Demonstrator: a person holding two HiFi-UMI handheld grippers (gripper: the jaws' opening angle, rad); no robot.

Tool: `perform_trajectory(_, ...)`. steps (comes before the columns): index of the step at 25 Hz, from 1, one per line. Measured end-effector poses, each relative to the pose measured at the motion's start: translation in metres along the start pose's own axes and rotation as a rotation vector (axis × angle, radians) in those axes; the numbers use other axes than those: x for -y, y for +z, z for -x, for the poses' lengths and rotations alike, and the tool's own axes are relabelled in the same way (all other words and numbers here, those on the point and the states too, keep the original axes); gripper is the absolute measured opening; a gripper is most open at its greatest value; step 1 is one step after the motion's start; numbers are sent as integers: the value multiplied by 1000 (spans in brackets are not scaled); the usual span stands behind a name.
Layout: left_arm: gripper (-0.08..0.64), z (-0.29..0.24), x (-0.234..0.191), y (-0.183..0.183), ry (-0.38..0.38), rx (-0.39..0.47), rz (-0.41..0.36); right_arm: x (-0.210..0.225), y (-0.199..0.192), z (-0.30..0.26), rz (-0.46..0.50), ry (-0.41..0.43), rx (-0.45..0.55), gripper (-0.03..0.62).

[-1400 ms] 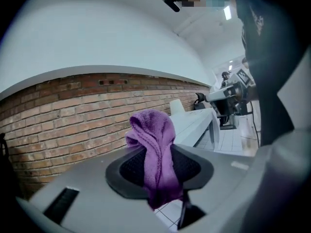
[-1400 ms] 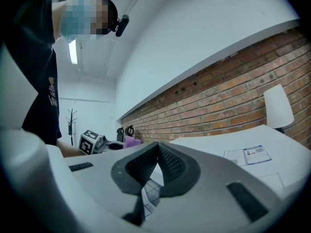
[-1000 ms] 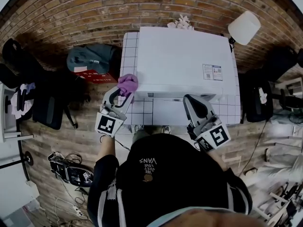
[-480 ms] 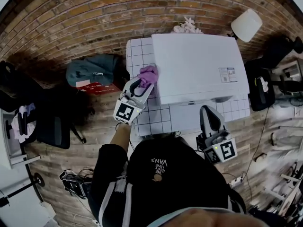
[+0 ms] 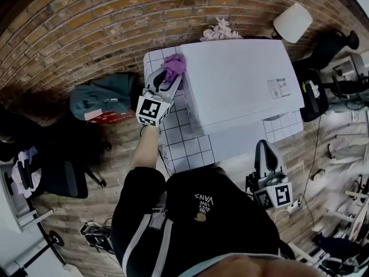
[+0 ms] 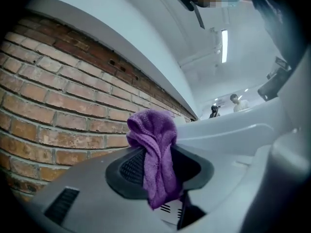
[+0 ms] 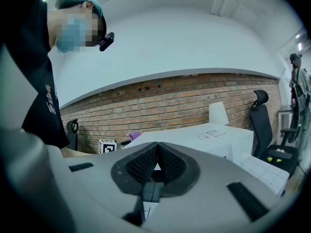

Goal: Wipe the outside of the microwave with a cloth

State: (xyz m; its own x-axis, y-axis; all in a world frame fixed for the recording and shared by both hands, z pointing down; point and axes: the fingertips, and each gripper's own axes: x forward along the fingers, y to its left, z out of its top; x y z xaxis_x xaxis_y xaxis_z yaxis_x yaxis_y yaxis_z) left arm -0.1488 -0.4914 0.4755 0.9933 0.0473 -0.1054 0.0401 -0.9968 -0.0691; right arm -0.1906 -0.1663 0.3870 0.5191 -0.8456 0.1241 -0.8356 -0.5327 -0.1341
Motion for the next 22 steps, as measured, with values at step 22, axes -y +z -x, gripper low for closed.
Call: perform_trajectory(22, 143, 87, 87, -1, -36, 43, -68, -32, -6, -18, 35, 216, -40, -3)
